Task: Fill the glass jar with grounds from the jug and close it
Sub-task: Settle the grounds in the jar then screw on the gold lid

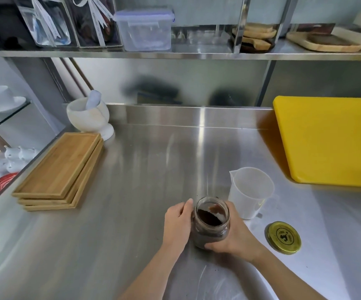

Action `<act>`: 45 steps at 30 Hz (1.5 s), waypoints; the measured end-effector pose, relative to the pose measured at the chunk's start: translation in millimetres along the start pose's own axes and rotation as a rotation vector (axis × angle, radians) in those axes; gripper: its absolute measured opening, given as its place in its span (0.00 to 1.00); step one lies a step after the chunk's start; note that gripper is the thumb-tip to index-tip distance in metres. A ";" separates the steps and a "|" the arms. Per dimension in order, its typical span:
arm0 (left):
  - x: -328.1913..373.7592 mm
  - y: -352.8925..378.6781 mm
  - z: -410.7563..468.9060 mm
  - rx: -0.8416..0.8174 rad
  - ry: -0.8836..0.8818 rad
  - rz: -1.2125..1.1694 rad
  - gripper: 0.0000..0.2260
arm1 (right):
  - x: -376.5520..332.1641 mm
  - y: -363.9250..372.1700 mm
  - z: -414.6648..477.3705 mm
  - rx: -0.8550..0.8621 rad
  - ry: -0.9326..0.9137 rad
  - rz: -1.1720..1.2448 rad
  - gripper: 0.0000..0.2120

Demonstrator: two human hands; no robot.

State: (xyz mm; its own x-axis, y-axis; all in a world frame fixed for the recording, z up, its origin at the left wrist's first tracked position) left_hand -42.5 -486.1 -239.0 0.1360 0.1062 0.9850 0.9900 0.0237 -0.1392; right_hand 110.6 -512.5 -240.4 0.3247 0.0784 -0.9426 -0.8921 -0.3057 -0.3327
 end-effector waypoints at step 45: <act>58.6 -9.0 -16.8 0.001 0.116 -0.041 0.18 | -36.2 -6.2 -13.2 0.137 -0.125 0.230 0.43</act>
State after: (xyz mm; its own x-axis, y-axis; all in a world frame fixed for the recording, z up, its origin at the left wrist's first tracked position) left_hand -42.8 -496.9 -178.3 0.0986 -0.0104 0.9951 0.9948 0.0270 -0.0983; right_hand 108.5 -525.9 -203.9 0.0748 0.1410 -0.9872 -0.9748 -0.1984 -0.1022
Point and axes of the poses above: each hand's wrist, its own z-axis towards the middle knuckle, its own y-axis out of the palm, x = y × z, the point moved 4 cm from there along z, towards the middle knuckle, and after that the axes turned 6 degrees about -x, right-handed, at the moved point
